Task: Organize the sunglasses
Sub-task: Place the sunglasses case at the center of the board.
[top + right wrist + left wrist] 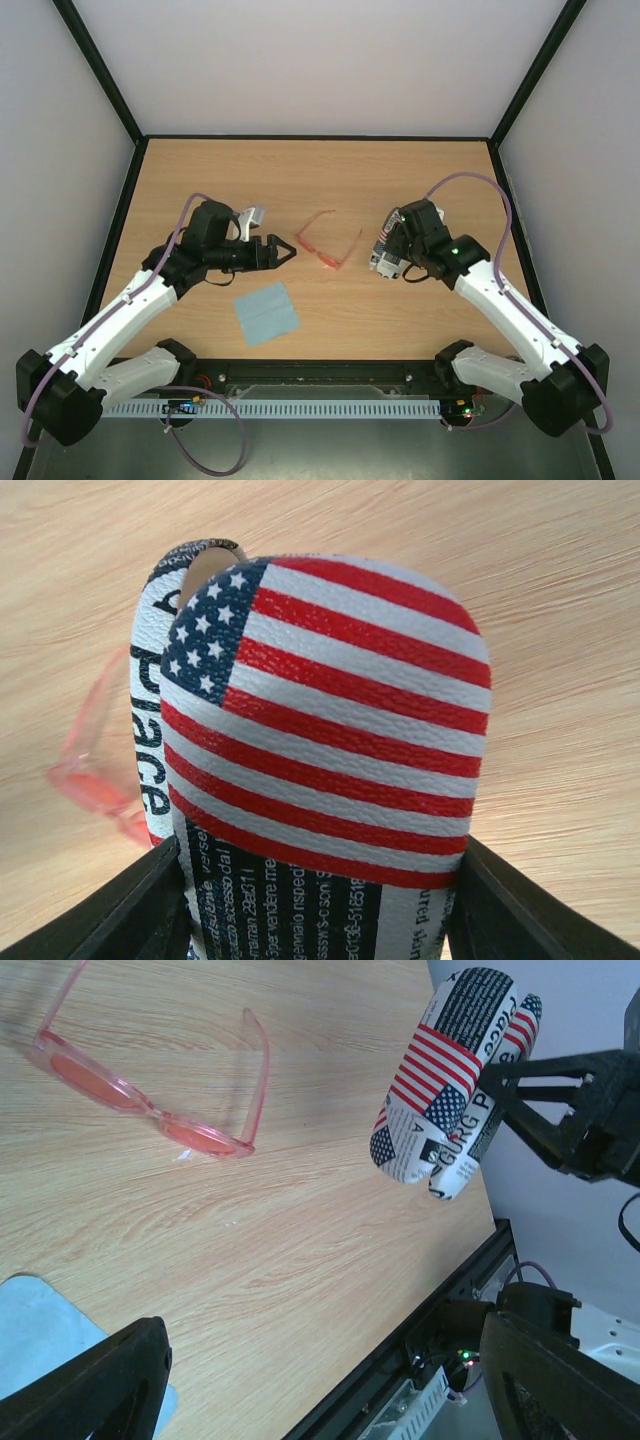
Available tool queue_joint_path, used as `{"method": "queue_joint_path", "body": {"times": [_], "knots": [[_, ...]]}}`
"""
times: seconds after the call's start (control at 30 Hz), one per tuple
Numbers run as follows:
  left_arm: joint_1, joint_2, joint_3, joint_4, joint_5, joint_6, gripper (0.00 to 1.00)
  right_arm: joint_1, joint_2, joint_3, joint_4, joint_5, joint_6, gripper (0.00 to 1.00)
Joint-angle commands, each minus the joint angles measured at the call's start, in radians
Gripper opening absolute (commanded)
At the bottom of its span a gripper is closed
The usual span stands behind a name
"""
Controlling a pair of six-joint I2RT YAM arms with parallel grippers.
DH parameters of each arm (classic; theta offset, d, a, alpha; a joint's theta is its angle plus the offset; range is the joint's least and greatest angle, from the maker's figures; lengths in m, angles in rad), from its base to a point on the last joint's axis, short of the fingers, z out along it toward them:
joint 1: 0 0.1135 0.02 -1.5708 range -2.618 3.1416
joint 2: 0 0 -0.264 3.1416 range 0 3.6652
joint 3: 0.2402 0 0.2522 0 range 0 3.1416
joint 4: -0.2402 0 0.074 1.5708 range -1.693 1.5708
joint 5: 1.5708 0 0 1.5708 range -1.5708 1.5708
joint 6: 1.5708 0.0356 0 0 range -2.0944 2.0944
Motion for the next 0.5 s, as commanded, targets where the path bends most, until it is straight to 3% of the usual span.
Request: {"method": "queue_joint_path", "body": {"times": [0.0, 0.47], "knots": [[0.005, 0.001, -0.025, 0.024, 0.056, 0.021, 0.87, -0.002, 0.083, 0.116, -0.223, 0.245, -0.074, 0.50], [-0.004, -0.010, -0.157, 0.128, 0.154, 0.005, 0.86, 0.020, 0.589, 0.469, -0.581, 0.550, -0.055, 0.46]]}}
